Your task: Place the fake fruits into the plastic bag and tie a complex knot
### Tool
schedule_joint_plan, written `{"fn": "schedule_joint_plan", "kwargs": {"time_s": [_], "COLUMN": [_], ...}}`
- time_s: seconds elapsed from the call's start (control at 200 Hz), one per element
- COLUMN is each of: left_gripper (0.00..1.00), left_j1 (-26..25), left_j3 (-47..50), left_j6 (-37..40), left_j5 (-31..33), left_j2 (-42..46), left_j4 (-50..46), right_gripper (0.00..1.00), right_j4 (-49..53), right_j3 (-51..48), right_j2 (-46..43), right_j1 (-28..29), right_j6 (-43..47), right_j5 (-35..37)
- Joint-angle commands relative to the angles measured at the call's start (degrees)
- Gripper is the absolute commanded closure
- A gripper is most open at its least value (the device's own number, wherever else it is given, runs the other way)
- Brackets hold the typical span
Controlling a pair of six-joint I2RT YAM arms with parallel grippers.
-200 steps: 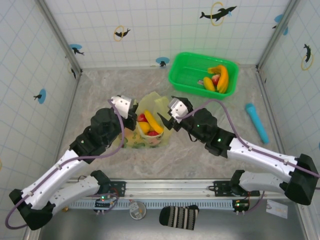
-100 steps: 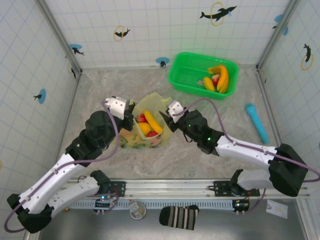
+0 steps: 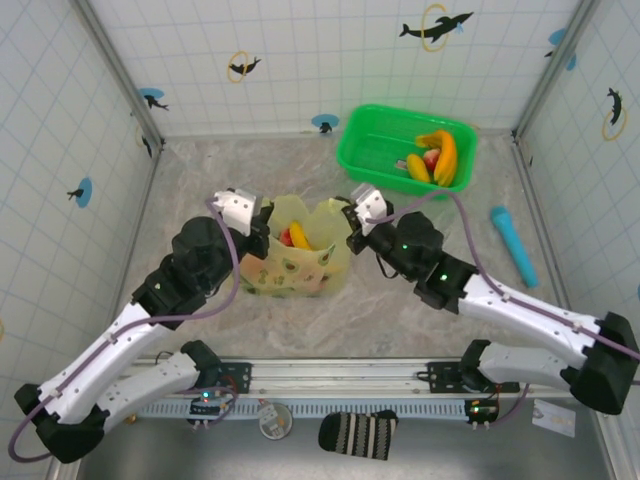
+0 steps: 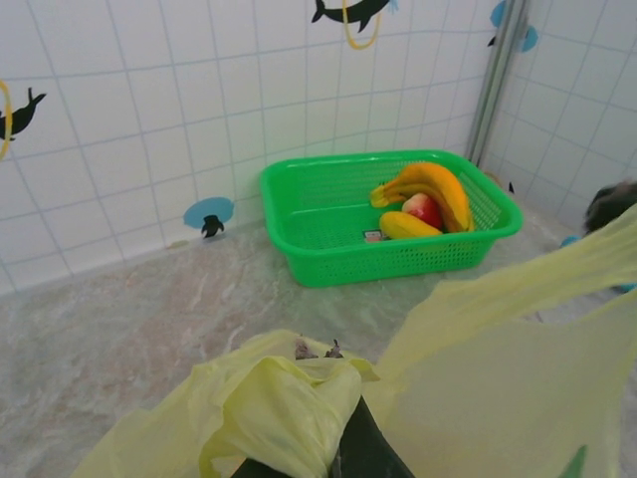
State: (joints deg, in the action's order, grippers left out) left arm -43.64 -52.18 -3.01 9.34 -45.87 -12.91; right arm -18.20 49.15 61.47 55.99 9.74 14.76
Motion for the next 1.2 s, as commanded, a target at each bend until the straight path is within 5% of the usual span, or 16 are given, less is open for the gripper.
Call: {"fn": "schedule_joint_plan", "kwargs": {"time_s": [0.0,0.31,0.646,0.851,0.921,1.026,1.196], "left_gripper": [1.0,1.0,1.0,1.0,1.0,1.0,1.0], "left_j1": [-0.3,-0.3,-0.3,-0.3,-0.3,-0.3,-0.3], "left_j3": [-3.3,-5.3,-7.4,-5.7,-4.2,-1.3,-1.3], "left_j6": [-0.3,-1.4,-2.7,-5.3,-6.5,-6.5,-3.9], "left_j5": [-3.5,-6.0,-5.6,-15.0,-14.8,-13.0,-16.5], "left_j2": [-2.2,-7.0,-7.9,-10.3,-9.4,-7.3,-6.5], "left_j4": [4.2,13.8,19.0,13.6,13.2,13.3,13.8], "right_gripper": [1.0,1.0,1.0,0.98,0.88,0.52,0.47], "right_j4": [5.9,10.2,14.9,17.4,17.5,16.2,16.2], "right_j3": [4.8,3.6,5.4,-0.6,-1.8,-1.5,4.3], "right_j2": [-3.3,-9.8,-12.1,-14.2,-15.1,-16.7,-17.3], "right_j1": [0.4,-0.2,-7.5,-9.5,-9.7,-9.5,-8.8], "right_j6": [1.0,3.4,3.2,0.1,-0.5,-0.9,1.0], "right_j5": [2.2,7.7,7.4,5.7,5.6,1.6,-8.7]}}
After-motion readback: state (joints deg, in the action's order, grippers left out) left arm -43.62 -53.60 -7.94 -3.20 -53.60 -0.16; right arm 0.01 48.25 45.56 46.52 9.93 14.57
